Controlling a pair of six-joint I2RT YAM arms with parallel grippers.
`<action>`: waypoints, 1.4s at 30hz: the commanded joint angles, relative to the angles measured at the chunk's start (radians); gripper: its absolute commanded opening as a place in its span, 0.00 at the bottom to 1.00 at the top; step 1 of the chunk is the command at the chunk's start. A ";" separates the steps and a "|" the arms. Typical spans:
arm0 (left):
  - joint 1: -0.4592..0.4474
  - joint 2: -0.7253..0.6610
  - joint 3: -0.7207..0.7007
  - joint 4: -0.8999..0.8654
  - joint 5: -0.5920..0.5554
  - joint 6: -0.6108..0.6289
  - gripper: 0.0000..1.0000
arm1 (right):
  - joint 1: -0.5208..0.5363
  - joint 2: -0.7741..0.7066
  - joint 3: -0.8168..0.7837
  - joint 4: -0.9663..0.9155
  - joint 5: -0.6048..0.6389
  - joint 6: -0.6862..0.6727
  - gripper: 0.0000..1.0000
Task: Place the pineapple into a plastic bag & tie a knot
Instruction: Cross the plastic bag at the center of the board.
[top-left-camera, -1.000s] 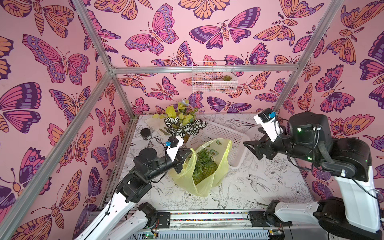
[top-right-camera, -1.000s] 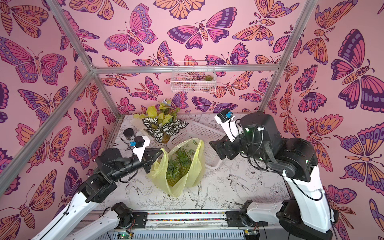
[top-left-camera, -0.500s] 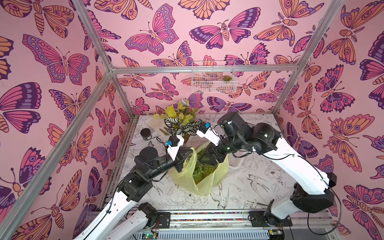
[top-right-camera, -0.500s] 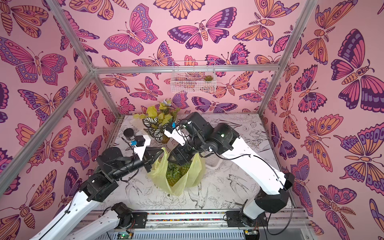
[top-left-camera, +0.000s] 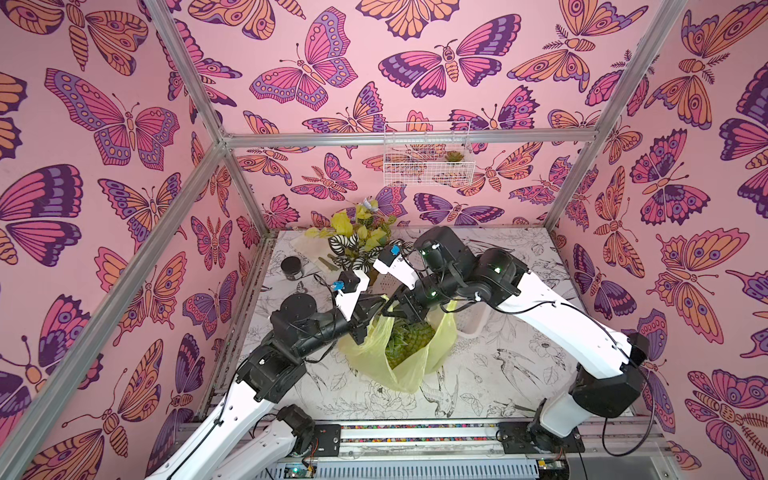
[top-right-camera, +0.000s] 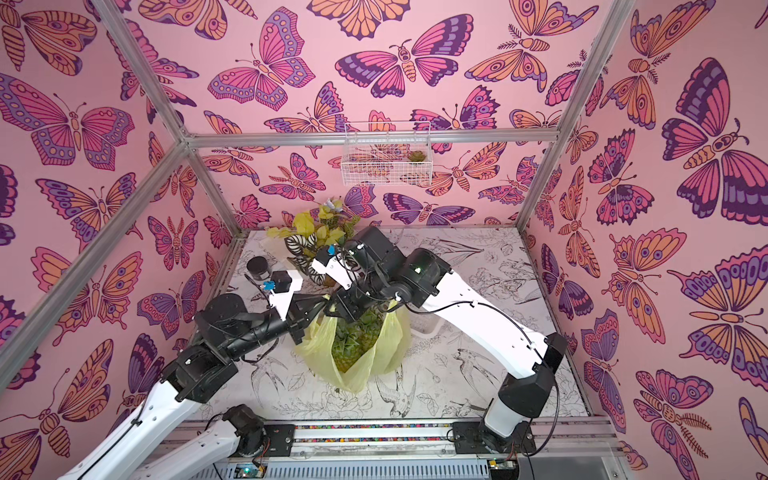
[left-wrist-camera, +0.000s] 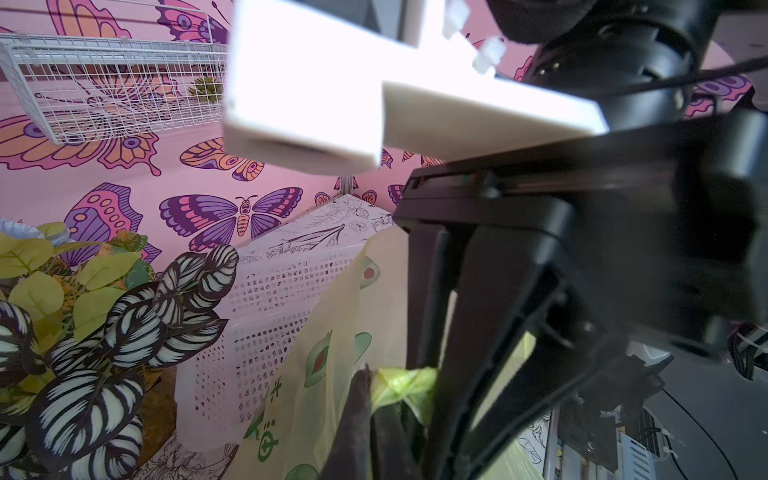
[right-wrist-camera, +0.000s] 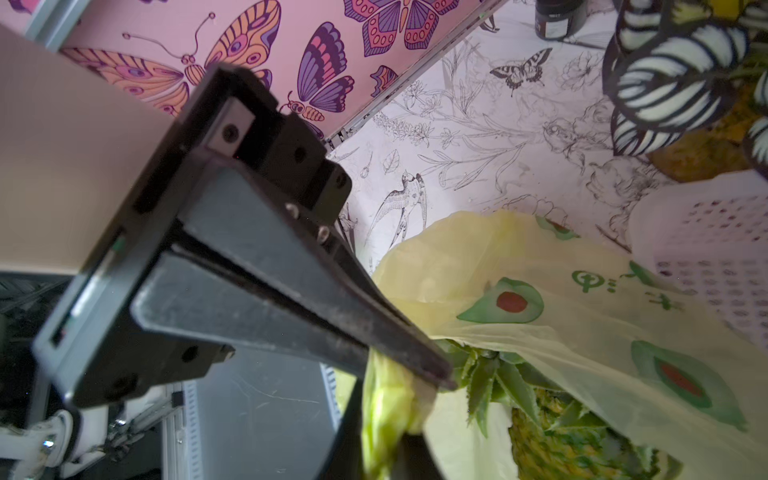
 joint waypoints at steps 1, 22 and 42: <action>0.007 -0.019 -0.021 0.019 -0.049 -0.013 0.00 | 0.005 -0.018 -0.016 0.007 0.022 -0.013 0.00; 0.006 -0.076 -0.083 -0.023 0.061 0.171 0.67 | -0.003 -0.062 -0.028 0.096 0.066 0.039 0.00; -0.046 -0.037 -0.107 -0.012 -0.010 0.285 0.11 | -0.004 -0.120 -0.122 0.252 0.110 0.178 0.00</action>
